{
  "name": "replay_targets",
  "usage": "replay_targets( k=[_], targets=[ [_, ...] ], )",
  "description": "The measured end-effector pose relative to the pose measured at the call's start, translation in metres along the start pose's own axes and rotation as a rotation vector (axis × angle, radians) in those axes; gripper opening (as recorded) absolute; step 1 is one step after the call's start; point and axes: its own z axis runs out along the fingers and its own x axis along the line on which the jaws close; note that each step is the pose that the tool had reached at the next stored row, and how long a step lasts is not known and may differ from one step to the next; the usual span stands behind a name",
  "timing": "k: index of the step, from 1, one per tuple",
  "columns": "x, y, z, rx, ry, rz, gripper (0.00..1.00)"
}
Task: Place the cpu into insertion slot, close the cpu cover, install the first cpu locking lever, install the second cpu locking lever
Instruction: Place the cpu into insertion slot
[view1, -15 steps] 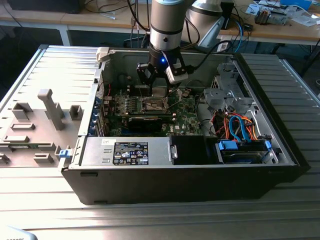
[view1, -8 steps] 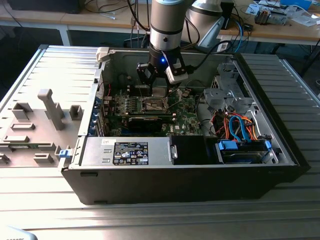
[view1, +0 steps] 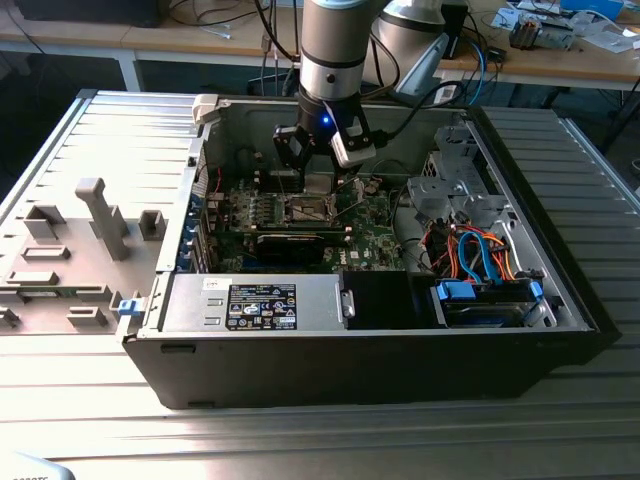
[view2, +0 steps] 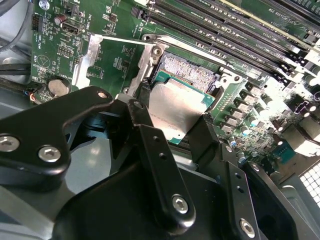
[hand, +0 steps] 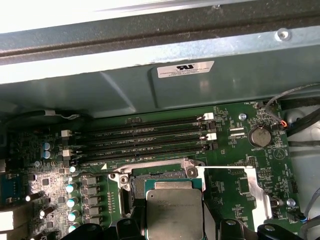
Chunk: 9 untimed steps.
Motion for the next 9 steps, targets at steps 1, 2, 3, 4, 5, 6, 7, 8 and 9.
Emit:
replay_targets(
  k=[1, 2, 3, 4, 5, 6, 7, 8, 9],
  targets=[
    [0.0000, 0.0000, 0.0000, 0.0000, 0.0000, 0.000, 0.54],
    [0.0000, 0.0000, -0.0001, 0.0000, 0.0000, 0.001, 0.54],
    [0.0000, 0.0000, -0.0001, -0.0001, -0.0004, 0.005, 0.54],
    [0.0000, 0.0000, -0.0002, -0.0002, -0.0008, 0.011, 0.54],
    [0.0000, 0.0000, -0.0002, -0.0003, -0.0010, 0.013, 0.54],
    [0.0000, 0.0000, -0.0003, -0.0003, -0.0014, 0.018, 0.54],
    [0.0000, 0.0000, -0.0004, -0.0003, -0.0017, 0.022, 0.54],
    [0.0000, 0.0000, -0.0004, -0.0007, -0.0029, 0.037, 0.54],
    [0.0000, 0.0000, -0.0004, -0.0009, -0.0039, 0.050, 0.54]
  ],
)
